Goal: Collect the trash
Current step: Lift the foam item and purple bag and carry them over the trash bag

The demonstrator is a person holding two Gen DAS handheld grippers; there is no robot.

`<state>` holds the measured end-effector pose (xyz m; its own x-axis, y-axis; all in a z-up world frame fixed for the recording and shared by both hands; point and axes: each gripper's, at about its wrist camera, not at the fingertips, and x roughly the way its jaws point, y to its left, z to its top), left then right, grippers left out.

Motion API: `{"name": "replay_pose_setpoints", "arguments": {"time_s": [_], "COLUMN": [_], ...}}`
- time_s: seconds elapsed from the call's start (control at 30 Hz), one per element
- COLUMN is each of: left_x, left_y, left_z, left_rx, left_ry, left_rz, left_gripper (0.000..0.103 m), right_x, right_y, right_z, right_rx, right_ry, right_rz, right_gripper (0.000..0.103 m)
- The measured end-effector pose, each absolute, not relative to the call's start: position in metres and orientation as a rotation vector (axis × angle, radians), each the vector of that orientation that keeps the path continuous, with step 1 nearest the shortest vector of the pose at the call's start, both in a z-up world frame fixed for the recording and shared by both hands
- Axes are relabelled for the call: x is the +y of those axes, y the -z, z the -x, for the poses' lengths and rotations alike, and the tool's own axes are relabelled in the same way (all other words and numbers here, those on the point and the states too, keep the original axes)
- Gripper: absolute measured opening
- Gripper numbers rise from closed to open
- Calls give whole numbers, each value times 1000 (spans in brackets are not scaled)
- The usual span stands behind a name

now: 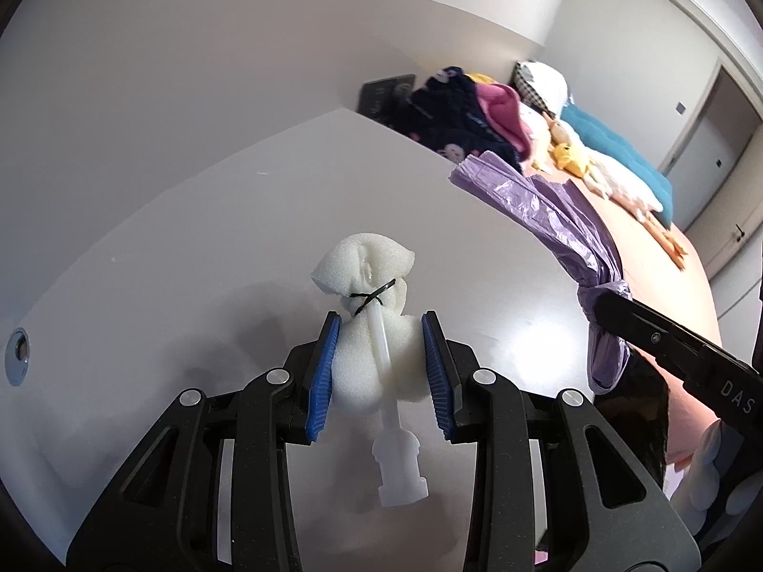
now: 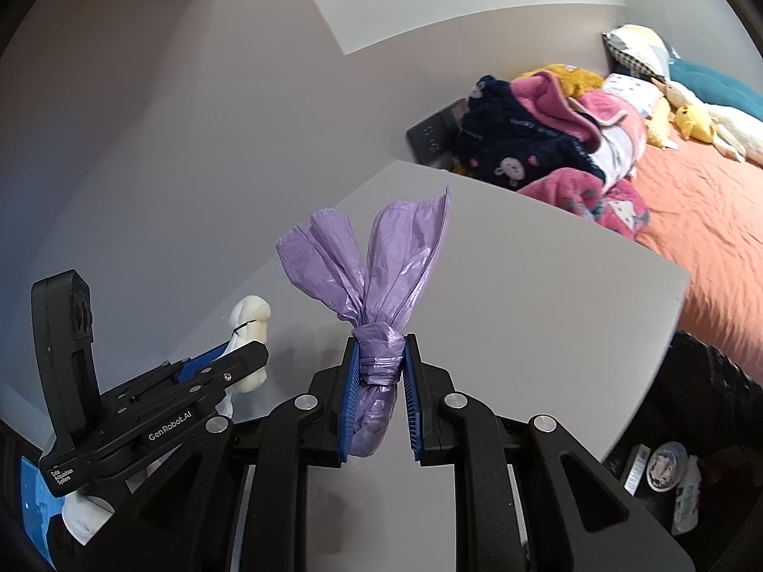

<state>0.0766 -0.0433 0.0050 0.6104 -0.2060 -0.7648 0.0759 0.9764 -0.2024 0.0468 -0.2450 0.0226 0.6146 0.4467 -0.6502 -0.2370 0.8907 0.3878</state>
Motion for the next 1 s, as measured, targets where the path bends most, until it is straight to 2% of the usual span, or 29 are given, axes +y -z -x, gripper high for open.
{"name": "replay_pose_setpoints", "arguments": {"time_s": [1.0], "left_x": [-172], "left_y": [-23], "left_z": [-64], "left_rx": [870], "left_ry": [409], "left_rz": [29], "left_gripper": [36], "right_x": [-379], "right_y": [-39], "right_z": [26], "right_rx": [720], "right_ry": [-190], "right_rz": [-357], "right_gripper": [19]}}
